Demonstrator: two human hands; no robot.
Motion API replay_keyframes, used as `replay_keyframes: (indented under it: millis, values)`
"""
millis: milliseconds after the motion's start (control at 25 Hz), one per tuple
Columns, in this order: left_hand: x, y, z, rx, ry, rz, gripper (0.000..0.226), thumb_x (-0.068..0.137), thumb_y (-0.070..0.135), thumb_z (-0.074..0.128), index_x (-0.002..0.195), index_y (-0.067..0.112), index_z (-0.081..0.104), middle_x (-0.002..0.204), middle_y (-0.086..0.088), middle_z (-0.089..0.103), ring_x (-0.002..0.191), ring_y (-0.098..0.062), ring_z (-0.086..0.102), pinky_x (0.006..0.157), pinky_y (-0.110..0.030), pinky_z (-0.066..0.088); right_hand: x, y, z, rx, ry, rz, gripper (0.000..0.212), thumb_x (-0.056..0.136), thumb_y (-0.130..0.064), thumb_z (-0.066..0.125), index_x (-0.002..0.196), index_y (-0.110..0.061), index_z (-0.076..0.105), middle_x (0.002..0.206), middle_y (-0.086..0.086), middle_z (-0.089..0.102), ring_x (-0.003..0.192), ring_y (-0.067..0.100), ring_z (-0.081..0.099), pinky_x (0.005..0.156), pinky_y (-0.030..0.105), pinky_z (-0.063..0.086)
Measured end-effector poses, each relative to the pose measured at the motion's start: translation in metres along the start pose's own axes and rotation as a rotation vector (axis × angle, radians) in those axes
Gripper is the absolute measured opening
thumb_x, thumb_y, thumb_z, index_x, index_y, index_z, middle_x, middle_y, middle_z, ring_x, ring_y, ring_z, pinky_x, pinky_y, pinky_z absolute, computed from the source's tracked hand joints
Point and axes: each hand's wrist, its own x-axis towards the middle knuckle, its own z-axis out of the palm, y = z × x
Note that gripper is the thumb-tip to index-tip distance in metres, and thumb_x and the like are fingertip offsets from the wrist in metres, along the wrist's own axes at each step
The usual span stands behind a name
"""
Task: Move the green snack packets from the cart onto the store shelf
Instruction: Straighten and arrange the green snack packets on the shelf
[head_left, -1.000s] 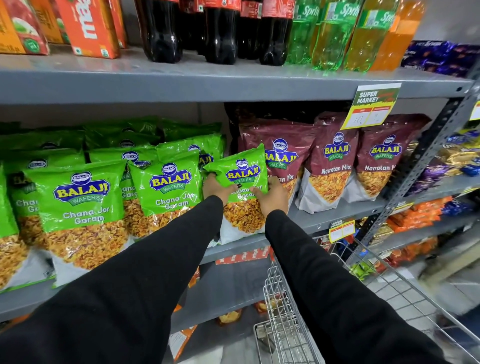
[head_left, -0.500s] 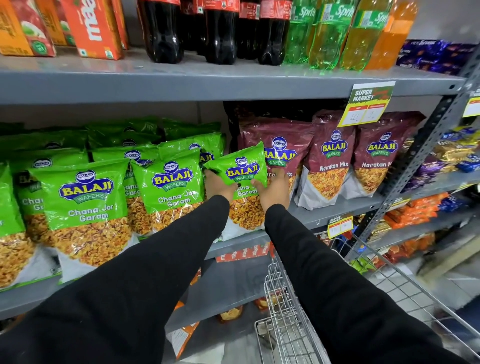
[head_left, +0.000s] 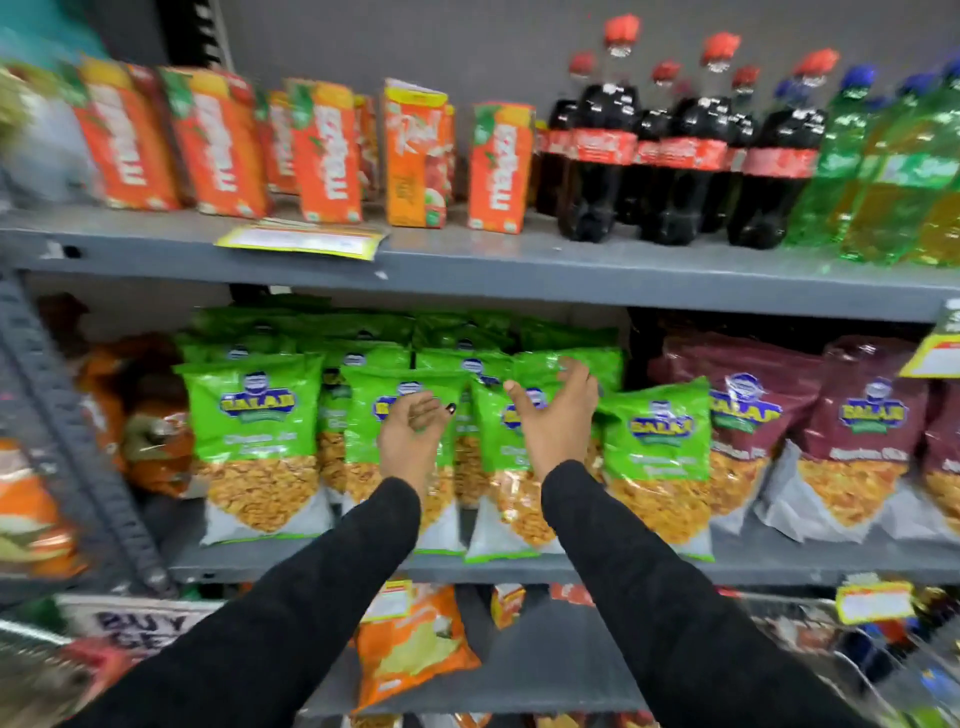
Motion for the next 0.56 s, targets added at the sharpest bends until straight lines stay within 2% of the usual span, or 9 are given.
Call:
replay_keyframes:
  millis: [40,80,120,200,320,440,480,520,560]
  values:
    - [0.005,-0.005,-0.031,0.005,0.075,0.0,0.029,0.084,-0.007,0.058,0.112,-0.008,0.053,0.089,-0.005,0.059,0.071,0.009,0.06,0.087,-0.024,0.052,-0.012,-0.01,0.021,0.045,-0.074,0.005,0.064,0.071,-0.033,0.073,0.12,-0.004,0.045,0.12,0.017,0.048,0.113,0.031,0.045,0.094,0.036,0.035]
    - [0.009,-0.009,-0.062,0.028,0.154,0.003,0.028,0.083,-0.005,0.06,0.111,-0.003,0.053,0.093,-0.005,0.06,0.08,0.006,0.063,0.096,-0.036,0.048,-0.026,-0.021,0.042,0.082,-0.155,0.004,0.064,0.071,-0.032,0.074,0.121,-0.005,0.044,0.121,0.017,0.047,0.114,0.031,0.046,0.095,0.035,0.036]
    - [0.01,-0.011,-0.09,0.073,0.223,-0.009,0.033,0.082,-0.003,0.062,0.113,-0.003,0.052,0.103,-0.009,0.059,0.096,-0.006,0.062,0.1,-0.043,0.045,-0.041,-0.03,0.063,0.103,-0.228,-0.007,0.064,0.071,-0.032,0.073,0.121,-0.005,0.044,0.121,0.016,0.047,0.114,0.03,0.046,0.096,0.034,0.036]
    - [0.015,-0.021,-0.137,0.181,0.335,-0.03,0.051,0.077,0.001,0.07,0.122,-0.003,0.047,0.125,-0.018,0.051,0.118,-0.027,0.051,0.103,-0.048,0.043,-0.07,-0.046,0.101,0.128,-0.367,-0.023,0.063,0.073,-0.033,0.072,0.122,-0.006,0.043,0.125,0.015,0.046,0.117,0.029,0.046,0.098,0.035,0.037]
    - [0.022,-0.039,-0.191,0.287,0.375,-0.118,0.074,0.068,0.009,0.079,0.129,-0.006,0.041,0.127,-0.024,0.048,0.122,-0.034,0.048,0.105,-0.047,0.04,-0.11,-0.061,0.147,0.152,-0.548,0.005,0.069,0.076,-0.034,0.069,0.13,-0.006,0.037,0.135,0.014,0.04,0.125,0.03,0.043,0.104,0.043,0.039]
    - [0.031,-0.056,-0.218,0.198,0.34,-0.31,0.096,0.056,0.037,0.081,0.132,-0.002,0.037,0.128,-0.021,0.05,0.123,-0.035,0.049,0.101,-0.043,0.045,-0.135,-0.064,0.174,0.114,-0.672,0.06,0.083,0.077,-0.041,0.066,0.14,-0.005,0.026,0.148,0.016,0.03,0.138,0.028,0.031,0.114,0.042,0.029]
    - [0.032,-0.052,-0.22,0.169,0.324,-0.326,0.094,0.061,0.038,0.079,0.134,-0.001,0.034,0.133,-0.021,0.048,0.122,-0.034,0.05,0.096,-0.035,0.049,-0.14,-0.063,0.179,0.102,-0.698,0.102,0.087,0.078,-0.043,0.065,0.142,-0.004,0.021,0.152,0.015,0.025,0.141,0.027,0.025,0.116,0.041,0.025]
    - [0.03,-0.045,-0.22,0.107,0.295,-0.331,0.081,0.073,0.031,0.074,0.136,0.0,0.034,0.138,-0.021,0.046,0.118,-0.03,0.051,0.085,-0.024,0.052,-0.142,-0.062,0.182,0.1,-0.716,0.155,0.091,0.078,-0.044,0.064,0.144,-0.005,0.016,0.154,0.015,0.02,0.143,0.027,0.021,0.118,0.04,0.022]
    - [0.031,-0.038,-0.22,0.057,0.252,-0.336,0.067,0.084,0.025,0.065,0.138,0.002,0.034,0.141,-0.02,0.044,0.115,-0.026,0.05,0.077,-0.021,0.052,-0.144,-0.06,0.185,0.102,-0.727,0.206,0.094,0.077,-0.046,0.064,0.145,-0.005,0.012,0.155,0.015,0.017,0.144,0.027,0.019,0.118,0.04,0.021]
